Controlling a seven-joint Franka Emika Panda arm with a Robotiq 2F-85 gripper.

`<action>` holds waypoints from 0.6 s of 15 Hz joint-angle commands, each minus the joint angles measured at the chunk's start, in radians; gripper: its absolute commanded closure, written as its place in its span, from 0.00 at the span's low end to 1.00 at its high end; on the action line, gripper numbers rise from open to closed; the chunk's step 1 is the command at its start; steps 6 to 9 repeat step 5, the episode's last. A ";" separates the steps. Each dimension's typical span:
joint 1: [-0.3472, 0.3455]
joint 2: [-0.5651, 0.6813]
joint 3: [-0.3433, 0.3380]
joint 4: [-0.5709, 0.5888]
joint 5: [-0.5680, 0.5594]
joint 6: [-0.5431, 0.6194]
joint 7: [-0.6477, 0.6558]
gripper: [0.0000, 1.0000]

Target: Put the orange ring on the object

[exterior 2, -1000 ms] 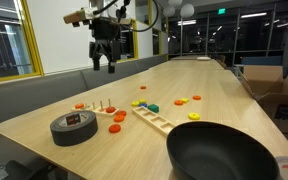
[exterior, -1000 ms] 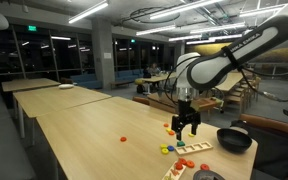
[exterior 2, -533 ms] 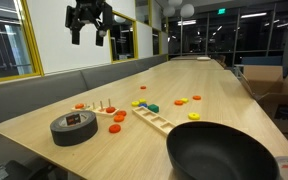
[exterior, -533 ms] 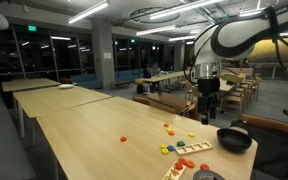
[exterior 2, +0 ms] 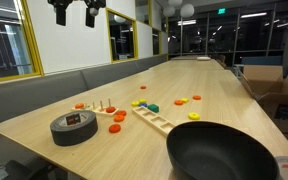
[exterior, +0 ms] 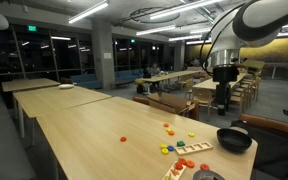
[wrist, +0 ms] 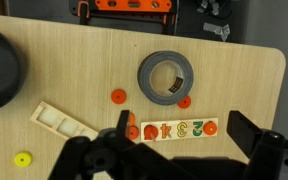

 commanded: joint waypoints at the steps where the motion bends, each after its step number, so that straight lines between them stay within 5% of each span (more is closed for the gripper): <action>1: -0.017 -0.009 0.008 -0.004 0.005 -0.003 -0.007 0.00; 9: -0.020 -0.023 0.007 -0.015 0.005 -0.003 -0.006 0.00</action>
